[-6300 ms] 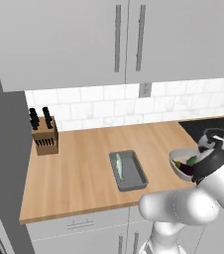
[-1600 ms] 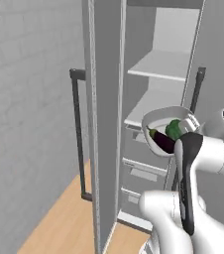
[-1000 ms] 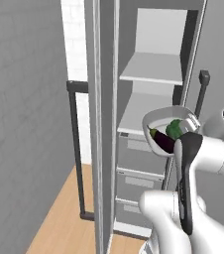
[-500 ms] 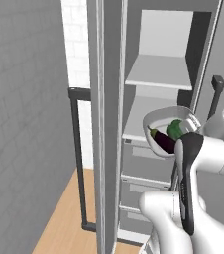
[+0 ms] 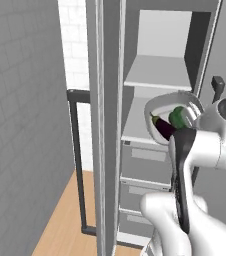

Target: Take the meat container that has the fish and place it on the second highest rack of the freezer. Then take the vegetable container that has the broccoli and eggplant and place it on the highest rack of the freezer.

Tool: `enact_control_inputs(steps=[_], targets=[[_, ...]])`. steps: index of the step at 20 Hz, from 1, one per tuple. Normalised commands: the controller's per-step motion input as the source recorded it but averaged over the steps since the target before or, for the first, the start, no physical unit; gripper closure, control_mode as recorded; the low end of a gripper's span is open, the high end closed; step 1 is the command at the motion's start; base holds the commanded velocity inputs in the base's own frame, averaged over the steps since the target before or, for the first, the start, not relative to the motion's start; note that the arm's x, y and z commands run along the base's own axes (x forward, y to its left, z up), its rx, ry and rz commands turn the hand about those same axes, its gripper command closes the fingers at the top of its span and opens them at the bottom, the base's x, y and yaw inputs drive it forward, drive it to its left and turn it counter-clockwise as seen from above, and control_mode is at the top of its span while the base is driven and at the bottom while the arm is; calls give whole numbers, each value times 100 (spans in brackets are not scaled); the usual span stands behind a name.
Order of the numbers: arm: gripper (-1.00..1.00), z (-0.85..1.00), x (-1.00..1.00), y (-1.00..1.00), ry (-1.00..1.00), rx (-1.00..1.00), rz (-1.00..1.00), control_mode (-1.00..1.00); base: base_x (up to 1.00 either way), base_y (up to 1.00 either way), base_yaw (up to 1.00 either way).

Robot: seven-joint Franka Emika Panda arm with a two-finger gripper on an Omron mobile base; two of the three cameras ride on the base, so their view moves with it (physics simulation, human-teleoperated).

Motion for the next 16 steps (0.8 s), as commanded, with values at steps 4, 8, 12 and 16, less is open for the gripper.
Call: enact_control_inputs(steps=[4,8,12,16], targets=[[100,100,21,11,-14,-7,-19,-100,0,0,0],[100,100,60,-1,-4,3,-13,-100,0,0,0],[100,99,95,-27,0,17,-1,-100,0,0,0],[100,51,79,-32,9,15,0,-100,0,0,0]])
